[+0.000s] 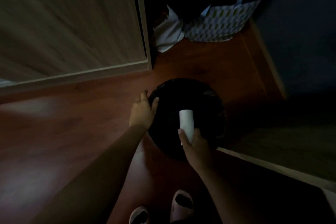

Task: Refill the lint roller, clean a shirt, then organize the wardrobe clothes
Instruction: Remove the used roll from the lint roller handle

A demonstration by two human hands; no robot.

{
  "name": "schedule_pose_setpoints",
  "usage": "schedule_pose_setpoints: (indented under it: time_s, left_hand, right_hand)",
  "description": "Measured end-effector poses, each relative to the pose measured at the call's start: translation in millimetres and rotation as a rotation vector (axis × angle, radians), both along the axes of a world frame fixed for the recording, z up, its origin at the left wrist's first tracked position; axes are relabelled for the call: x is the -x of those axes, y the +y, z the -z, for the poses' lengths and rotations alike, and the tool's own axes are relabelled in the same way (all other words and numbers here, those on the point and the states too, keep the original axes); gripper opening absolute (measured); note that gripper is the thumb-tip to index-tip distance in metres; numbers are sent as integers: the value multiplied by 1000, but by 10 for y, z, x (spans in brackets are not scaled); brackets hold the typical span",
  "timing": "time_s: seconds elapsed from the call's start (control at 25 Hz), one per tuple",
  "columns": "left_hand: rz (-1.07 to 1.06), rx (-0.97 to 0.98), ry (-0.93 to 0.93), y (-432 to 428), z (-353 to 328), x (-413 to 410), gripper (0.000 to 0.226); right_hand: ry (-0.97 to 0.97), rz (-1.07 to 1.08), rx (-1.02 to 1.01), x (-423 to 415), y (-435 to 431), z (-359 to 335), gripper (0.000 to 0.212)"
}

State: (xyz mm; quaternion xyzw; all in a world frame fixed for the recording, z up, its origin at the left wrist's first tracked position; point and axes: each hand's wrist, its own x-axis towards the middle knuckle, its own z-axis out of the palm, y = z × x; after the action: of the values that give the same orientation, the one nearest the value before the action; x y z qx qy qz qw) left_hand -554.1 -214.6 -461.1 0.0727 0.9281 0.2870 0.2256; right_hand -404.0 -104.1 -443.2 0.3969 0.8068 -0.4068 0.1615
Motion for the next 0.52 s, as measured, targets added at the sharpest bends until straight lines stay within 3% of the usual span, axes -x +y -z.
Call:
schedule_pose_setpoints:
  time_s: [0.28,0.52]
  left_hand:
    - [-41,83,-11,129,511,-11,33]
    - [-10,78,-18,122,504,-11,31]
  right_hand:
    - [-15,102,98,346,139,884,56]
    - [-79,154,188,377,126,868,65]
